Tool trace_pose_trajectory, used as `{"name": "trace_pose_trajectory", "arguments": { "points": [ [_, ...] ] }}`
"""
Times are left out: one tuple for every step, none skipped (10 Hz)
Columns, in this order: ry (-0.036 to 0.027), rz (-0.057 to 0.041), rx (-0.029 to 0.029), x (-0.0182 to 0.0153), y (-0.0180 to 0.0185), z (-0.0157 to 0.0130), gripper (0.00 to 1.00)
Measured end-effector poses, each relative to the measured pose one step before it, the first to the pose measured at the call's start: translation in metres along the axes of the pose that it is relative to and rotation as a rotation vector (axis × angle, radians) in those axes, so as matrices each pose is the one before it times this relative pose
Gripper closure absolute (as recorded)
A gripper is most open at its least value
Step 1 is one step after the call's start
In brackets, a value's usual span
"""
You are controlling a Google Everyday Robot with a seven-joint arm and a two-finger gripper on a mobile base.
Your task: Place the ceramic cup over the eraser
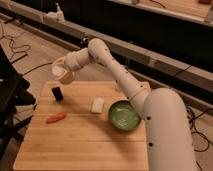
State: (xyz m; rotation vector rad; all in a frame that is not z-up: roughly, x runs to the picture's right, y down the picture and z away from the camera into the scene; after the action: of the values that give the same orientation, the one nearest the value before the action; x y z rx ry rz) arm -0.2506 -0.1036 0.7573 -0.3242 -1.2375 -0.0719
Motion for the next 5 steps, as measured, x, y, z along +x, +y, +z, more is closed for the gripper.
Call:
{"name": "trace_pose_trajectory", "arguments": {
  "points": [
    [-0.01203,0.00435,-0.00483,0.00103,-0.00268,0.00681,1.0],
    [-0.01811,0.00716,-0.00915,0.00205,-0.00243,0.01045,1.0],
    [-0.02761,0.0065,-0.00876,0.00058,-0.0024,0.01118,1.0],
    [-0.02638,0.00346,-0.01161,-0.0001,-0.0012,0.01065,1.0],
    [-0.0119,0.00499,-0.01733,0.00062,0.00114,0.00891,1.0]
  ]
}}
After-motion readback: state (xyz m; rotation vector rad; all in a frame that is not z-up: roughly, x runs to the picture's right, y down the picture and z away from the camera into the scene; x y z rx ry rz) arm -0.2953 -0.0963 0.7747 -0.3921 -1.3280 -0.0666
